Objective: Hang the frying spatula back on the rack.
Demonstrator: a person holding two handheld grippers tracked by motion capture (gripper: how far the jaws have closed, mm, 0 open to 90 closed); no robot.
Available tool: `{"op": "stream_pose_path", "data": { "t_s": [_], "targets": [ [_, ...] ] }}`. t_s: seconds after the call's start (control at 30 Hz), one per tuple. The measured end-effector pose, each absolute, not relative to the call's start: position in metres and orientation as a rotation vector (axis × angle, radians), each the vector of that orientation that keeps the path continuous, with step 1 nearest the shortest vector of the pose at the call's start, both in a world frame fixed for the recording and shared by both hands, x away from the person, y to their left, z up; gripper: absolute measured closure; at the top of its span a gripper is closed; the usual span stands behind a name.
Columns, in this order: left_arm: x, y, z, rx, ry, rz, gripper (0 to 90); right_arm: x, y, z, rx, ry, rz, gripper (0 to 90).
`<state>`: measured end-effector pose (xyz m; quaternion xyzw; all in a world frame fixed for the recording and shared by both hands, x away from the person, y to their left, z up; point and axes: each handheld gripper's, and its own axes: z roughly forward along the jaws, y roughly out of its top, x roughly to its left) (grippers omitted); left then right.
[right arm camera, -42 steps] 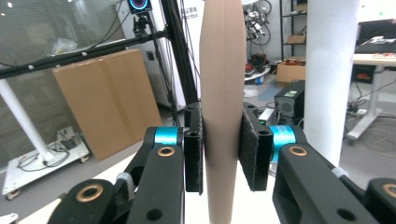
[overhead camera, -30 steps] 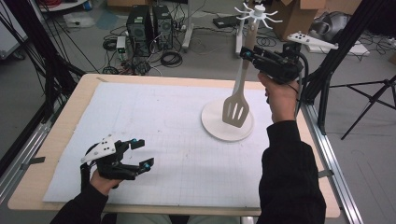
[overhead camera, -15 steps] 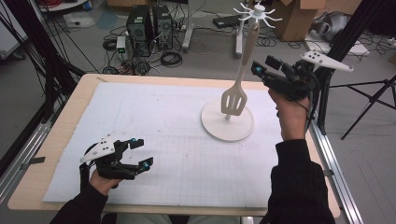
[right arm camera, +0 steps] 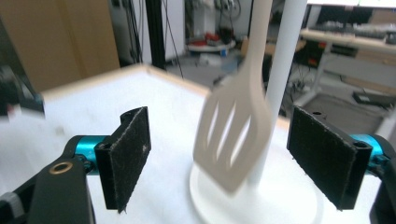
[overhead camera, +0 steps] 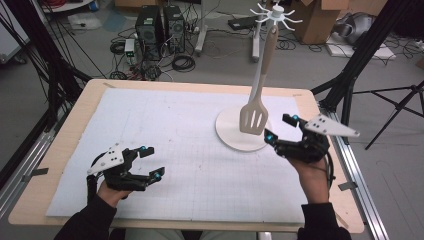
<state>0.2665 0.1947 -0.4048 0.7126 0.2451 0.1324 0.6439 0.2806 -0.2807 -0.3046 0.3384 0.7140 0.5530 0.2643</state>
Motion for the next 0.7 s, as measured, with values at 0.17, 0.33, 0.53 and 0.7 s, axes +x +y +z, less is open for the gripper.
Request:
{"op": "stream_pose_path", "data": {
  "t_s": [0.17,0.33,0.53,0.7],
  "targets": [
    [0.266,0.191,-0.407,1.639,0.541,0.325,19.1,0.268,-0.277,-0.345,0.936,1.975,1.444,19.5],
    [0.265,0.19,-0.408,1.623,0.582,0.341,17.1,0.262,-0.281,-0.376,0.987,1.956,1.474,17.4],
    [0.266,0.191,-0.409,1.612,0.604,0.346,17.0,0.255,-0.286,-0.385,0.973,1.973,1.423,17.3],
    [0.264,0.194,-0.41,1.596,0.61,0.347,17.2,0.253,-0.287,-0.383,0.962,1.945,1.43,17.3]
  ]
}}
